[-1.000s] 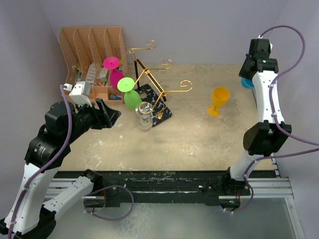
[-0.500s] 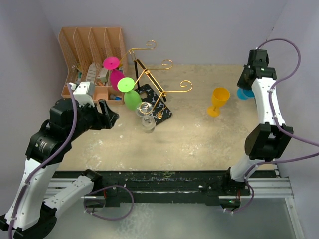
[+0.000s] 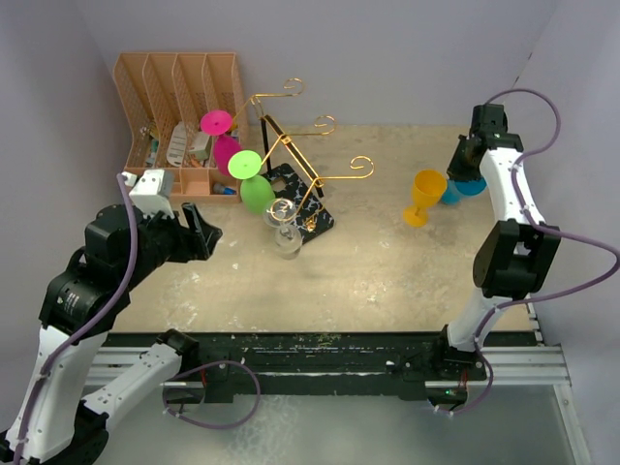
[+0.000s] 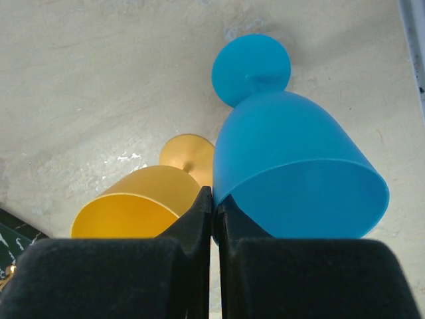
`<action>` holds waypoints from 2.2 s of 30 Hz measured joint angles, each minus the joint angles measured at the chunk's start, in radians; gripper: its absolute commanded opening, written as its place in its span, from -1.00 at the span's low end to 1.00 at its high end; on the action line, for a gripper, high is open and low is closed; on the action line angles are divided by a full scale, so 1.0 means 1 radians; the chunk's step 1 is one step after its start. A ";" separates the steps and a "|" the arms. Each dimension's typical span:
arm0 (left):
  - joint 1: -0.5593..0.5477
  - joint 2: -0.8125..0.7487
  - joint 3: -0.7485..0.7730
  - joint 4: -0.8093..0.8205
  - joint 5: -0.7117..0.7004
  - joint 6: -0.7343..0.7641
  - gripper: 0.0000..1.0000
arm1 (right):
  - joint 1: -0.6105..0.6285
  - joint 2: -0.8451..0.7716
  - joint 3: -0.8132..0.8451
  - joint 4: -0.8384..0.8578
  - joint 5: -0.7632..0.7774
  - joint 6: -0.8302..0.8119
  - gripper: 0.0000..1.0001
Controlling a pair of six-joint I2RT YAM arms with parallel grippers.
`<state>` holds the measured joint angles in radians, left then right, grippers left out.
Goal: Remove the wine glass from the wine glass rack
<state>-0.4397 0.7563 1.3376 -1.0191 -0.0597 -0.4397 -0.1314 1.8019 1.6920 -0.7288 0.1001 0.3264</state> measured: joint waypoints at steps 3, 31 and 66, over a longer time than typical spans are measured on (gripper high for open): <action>0.000 -0.002 -0.015 -0.005 -0.006 0.010 0.47 | 0.000 0.005 0.000 0.002 -0.015 0.001 -0.94; 0.000 -0.183 -0.166 -0.008 -0.194 0.040 0.50 | 0.089 -0.239 0.113 0.031 -0.071 0.024 -0.50; 0.000 -0.415 -0.422 0.173 -0.349 0.013 0.51 | 0.784 -0.185 0.105 0.137 -0.529 0.110 -0.18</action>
<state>-0.4397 0.3412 0.9161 -0.8459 -0.4084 -0.4267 0.6529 1.6165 1.7969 -0.5915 -0.4286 0.4362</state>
